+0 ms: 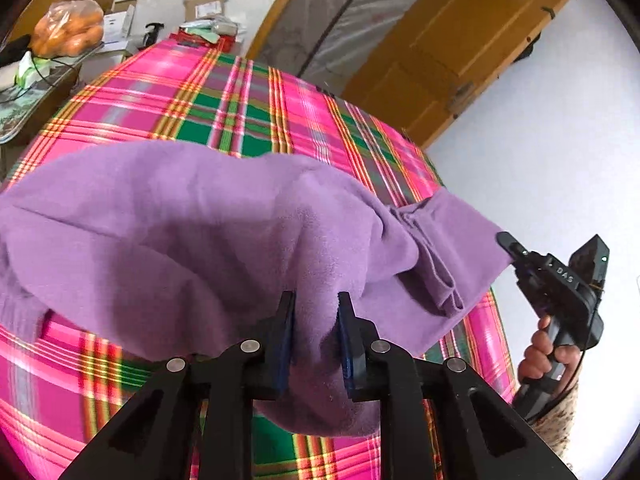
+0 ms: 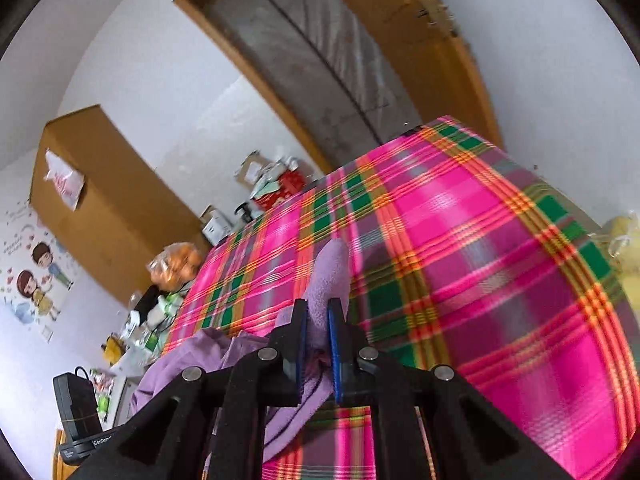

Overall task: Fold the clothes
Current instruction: 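Lower the garment flat onto the bedspread with both grippers and release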

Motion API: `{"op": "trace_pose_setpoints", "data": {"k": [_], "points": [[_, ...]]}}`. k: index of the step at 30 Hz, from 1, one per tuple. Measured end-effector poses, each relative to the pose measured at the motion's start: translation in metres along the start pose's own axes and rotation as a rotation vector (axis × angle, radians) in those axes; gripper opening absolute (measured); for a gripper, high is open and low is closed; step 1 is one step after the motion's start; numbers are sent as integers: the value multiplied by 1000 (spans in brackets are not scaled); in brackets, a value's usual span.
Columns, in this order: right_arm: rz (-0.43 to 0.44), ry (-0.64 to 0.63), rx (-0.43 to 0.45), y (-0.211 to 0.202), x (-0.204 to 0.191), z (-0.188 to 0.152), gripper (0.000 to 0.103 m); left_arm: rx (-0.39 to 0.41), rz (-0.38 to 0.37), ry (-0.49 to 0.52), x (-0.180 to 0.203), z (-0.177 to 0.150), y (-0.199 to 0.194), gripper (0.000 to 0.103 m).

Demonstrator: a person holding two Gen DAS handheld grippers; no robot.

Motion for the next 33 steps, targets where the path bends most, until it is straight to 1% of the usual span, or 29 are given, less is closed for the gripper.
{"op": "trace_pose_setpoints", "data": {"k": [5, 15, 17, 24, 26, 27, 29, 31, 32, 33], "points": [[-39, 21, 37, -12, 18, 5, 10, -19, -3, 13, 8, -6, 6, 20], [-108, 89, 126, -50, 62, 16, 10, -44, -24, 46, 24, -12, 12, 15], [-118, 103, 122, -54, 72, 15, 10, -54, -31, 54, 28, -14, 15, 15], [-196, 91, 91, -47, 95, 6, 10, -91, -38, 75, 40, -23, 24, 14], [-231, 71, 64, -43, 100, 2, 10, -99, -35, 80, 42, -24, 26, 14], [-252, 55, 48, -41, 102, 1, 14, -102, -34, 84, 43, -25, 27, 14], [-328, -24, 36, -41, 99, -1, 15, -107, -31, 99, 46, -27, 28, 14], [-365, -121, 38, -41, 85, -3, 15, -111, -27, 116, 50, -29, 28, 14], [-358, -159, 34, -39, 76, -4, 20, -113, -25, 124, 51, -30, 29, 14], [-349, -198, 29, -36, 66, -7, 28, -116, -24, 131, 53, -31, 30, 14]]}}
Point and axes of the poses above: each gripper's, at about its wrist camera, not at the fingertips, and y roughly the way its jaws point, x to its right, z to its top, the point moved 8 cm from there along y, roughly the way its jaws point, and after that the axes turned 8 degrees about z, right-handed, at the moved point
